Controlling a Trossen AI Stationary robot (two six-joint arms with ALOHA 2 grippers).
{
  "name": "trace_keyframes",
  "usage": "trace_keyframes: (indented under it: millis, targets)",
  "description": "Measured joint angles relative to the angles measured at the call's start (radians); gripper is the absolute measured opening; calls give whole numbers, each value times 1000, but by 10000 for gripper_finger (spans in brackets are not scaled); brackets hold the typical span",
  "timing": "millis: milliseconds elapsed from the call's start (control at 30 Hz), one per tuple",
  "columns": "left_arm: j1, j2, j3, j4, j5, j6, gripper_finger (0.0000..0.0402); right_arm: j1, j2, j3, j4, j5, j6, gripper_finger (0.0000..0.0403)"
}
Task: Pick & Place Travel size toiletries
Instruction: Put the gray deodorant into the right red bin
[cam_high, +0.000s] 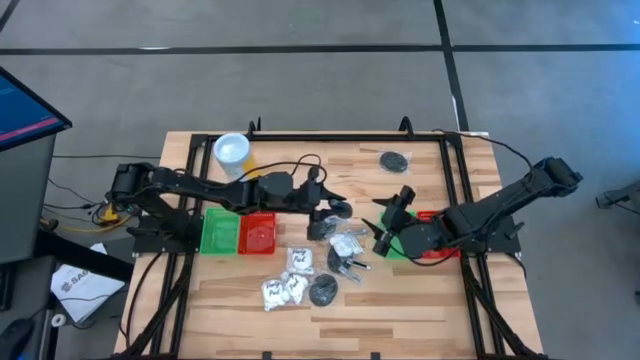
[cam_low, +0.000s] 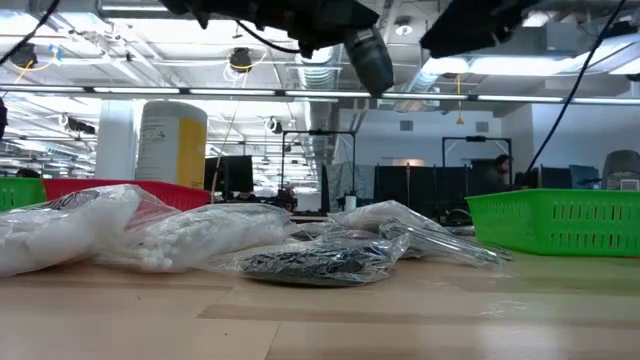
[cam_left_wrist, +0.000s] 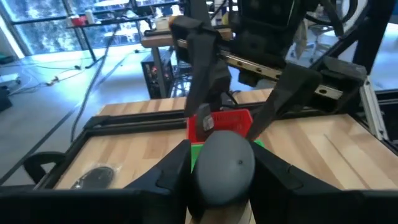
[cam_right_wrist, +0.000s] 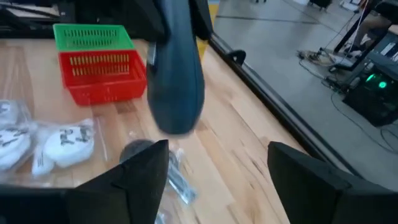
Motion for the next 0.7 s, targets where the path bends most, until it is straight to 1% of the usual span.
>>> trace_keyframes:
  millis: [133, 233, 333, 500, 700]
  targets:
    - [0, 51, 41, 6, 6, 9, 113, -22, 38, -1, 85, -44, -76, 262]
    - [1, 78, 67, 11, 7, 21, 113, -38, 57, 0, 123, -78, -106, 263]
    - [0, 95, 92, 18, 34, 29, 113, -54, 71, 0, 129, -88, -119, 263]
    - [-1, 103, 101, 17, 44, 30, 112, -88, 71, 0, 145, -148, -120, 263]
    - [-1, 102, 102, 24, 44, 30, 112, -109, 71, 0, 181, -170, -155, 263]
